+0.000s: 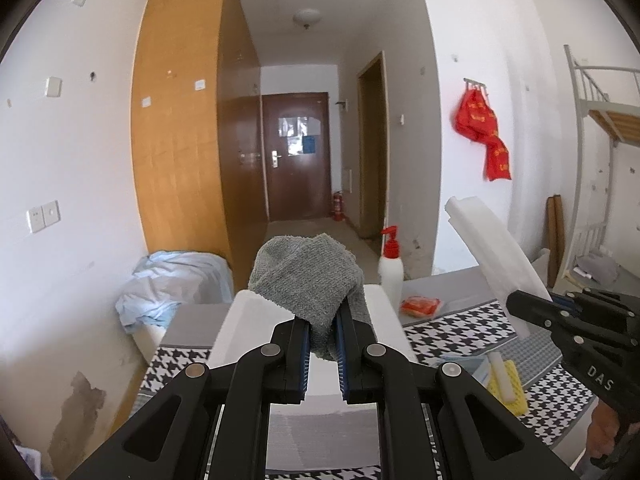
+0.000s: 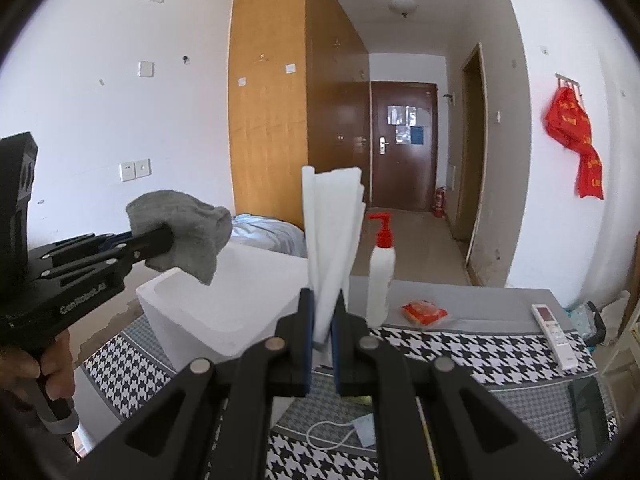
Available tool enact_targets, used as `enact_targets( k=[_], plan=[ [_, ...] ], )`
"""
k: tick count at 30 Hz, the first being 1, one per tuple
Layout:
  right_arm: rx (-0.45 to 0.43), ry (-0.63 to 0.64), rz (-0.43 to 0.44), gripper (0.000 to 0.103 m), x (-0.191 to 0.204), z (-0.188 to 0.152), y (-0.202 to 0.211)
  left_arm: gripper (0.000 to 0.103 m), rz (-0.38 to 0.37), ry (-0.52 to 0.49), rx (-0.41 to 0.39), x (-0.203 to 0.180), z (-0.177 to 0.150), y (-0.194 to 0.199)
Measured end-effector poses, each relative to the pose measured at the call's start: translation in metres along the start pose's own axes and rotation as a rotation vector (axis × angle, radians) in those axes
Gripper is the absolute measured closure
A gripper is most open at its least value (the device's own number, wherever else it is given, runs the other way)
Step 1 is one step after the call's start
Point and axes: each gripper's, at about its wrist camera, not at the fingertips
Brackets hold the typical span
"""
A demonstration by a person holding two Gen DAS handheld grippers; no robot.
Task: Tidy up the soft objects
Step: 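Carry the sock and paper towel over the white foam box with both grippers, then open left gripper to drop the grey sock into the foam box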
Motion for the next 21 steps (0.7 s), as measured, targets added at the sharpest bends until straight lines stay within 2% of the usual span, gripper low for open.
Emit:
enact_targets(
  k=[10,21],
  plan=[
    [0.012,0.029,0.04,0.093,0.015,0.001,-0.009,0.091,0.037,0.058,0.07,0.021,-0.002,-0.019],
    [0.035,0.039,0.029,0.093,0.02,0.003,-0.02,0.091,0.013,0.093,0.13,0.031,-0.004,-0.045]
  ],
)
Point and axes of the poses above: each gripper's, at about its wrist camera, not at the fingertips, and y roughly against the way its jaws point, x to its left, z to its top, and after that the axes turned 15 degrees about -z, right-handed
